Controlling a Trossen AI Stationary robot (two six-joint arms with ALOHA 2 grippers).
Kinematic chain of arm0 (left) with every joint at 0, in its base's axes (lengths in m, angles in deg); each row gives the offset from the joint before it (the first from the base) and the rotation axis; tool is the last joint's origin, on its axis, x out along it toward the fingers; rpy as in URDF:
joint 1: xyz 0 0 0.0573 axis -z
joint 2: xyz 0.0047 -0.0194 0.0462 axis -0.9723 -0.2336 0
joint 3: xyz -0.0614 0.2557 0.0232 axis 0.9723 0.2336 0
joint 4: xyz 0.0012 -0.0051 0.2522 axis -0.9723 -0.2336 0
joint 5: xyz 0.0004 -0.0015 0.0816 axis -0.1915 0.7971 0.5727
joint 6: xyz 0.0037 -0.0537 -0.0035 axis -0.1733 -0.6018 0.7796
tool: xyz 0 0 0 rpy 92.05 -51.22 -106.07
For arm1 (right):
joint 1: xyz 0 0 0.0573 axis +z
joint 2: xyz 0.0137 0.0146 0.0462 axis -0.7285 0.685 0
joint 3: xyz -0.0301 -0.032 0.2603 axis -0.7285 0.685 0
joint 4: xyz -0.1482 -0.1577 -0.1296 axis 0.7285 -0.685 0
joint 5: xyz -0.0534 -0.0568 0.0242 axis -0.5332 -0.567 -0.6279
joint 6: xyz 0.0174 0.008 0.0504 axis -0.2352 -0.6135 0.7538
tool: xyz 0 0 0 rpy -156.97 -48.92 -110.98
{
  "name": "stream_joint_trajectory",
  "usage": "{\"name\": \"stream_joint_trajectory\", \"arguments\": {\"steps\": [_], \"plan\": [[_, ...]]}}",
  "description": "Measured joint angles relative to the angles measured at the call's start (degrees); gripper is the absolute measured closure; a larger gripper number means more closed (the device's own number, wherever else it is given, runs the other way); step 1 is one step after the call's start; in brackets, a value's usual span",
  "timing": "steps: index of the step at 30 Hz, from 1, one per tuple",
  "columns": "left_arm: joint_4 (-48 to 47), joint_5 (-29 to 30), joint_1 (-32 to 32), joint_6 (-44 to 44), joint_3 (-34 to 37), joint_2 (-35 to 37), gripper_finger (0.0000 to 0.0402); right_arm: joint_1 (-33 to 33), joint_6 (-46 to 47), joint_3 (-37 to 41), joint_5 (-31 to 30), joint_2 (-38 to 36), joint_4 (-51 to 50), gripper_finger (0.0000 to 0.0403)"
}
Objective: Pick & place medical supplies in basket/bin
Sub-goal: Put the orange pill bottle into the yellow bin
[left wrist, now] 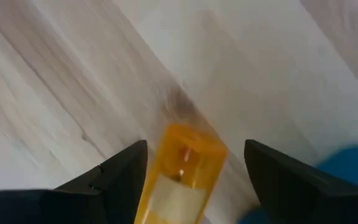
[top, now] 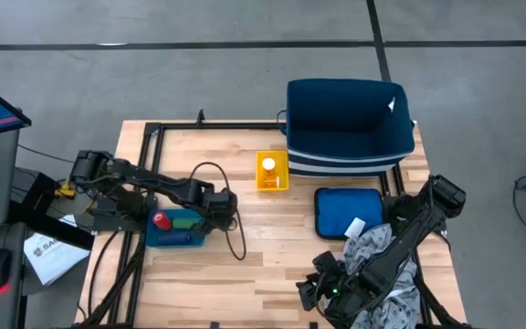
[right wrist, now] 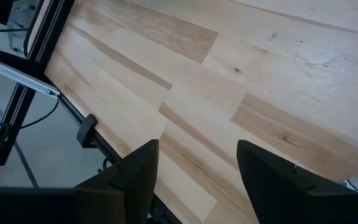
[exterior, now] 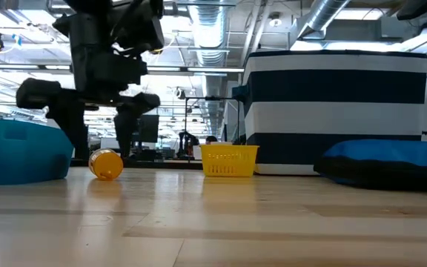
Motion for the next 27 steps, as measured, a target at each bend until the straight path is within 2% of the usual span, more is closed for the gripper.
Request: {"name": "stream_joint_trajectory", "arguments": {"steps": [11,19,27], "plan": [[3.03,0.90,-0.29,2.14,-0.25,-3.84,0.0152,0.88,0.63,0.00,0.00,0.00,-0.42,0.0189],[3.28,0.88,-0.31,1.99,-0.20,-3.92,0.0155,1.32,0.81,0.00,0.00,0.00,-0.43,0.0189],[3.06,1.77,-0.27,1.09,-0.11,-3.94,0.0213,1.30,0.79,0.01,-0.71,0.00,-0.46,0.0189]]}}
